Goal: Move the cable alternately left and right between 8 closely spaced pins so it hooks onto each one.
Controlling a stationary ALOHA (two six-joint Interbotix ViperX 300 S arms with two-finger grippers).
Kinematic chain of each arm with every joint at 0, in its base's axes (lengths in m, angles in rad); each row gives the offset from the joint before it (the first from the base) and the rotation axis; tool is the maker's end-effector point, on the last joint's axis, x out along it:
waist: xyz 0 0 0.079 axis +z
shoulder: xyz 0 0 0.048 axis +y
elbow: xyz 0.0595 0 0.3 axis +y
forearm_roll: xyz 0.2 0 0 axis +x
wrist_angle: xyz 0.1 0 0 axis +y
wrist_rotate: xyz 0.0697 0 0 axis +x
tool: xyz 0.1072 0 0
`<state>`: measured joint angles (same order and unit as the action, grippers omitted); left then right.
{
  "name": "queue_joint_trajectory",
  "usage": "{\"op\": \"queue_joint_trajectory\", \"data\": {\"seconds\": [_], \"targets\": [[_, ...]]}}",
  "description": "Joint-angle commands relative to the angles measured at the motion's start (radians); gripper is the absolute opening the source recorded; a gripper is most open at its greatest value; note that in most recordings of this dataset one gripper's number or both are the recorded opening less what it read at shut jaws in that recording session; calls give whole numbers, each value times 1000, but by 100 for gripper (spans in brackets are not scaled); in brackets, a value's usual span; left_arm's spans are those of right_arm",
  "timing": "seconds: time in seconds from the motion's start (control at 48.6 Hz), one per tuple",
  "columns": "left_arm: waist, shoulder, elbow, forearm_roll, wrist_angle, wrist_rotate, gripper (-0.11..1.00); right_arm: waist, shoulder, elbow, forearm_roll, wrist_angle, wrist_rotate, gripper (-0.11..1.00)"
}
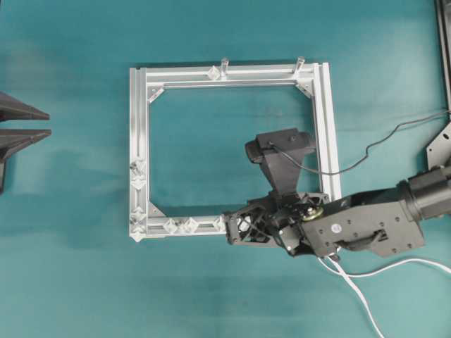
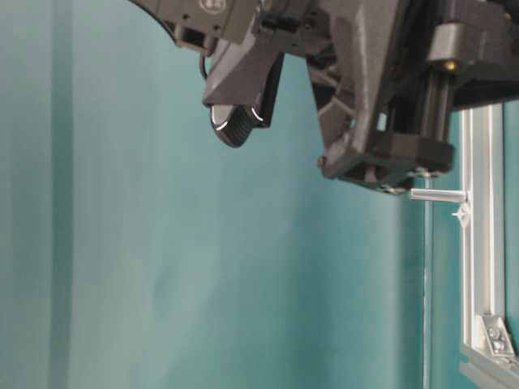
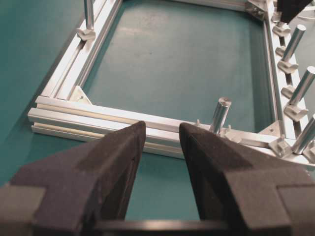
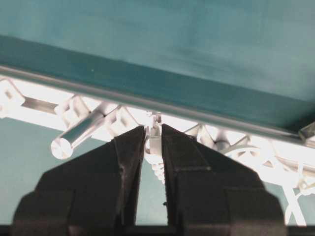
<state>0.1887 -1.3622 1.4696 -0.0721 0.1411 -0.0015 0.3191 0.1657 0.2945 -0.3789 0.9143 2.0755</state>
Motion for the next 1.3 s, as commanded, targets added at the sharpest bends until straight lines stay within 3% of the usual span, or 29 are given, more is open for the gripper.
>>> {"op": "queue_joint_trajectory", "data": {"seconds": [0.0, 1.277], "targets": [[3, 8, -9, 3, -9, -3, 47, 12, -14, -28, 0, 2, 2, 14], [3, 8, -9, 3, -9, -3, 47, 18, 3, -38, 0, 11, 3, 14]]}}
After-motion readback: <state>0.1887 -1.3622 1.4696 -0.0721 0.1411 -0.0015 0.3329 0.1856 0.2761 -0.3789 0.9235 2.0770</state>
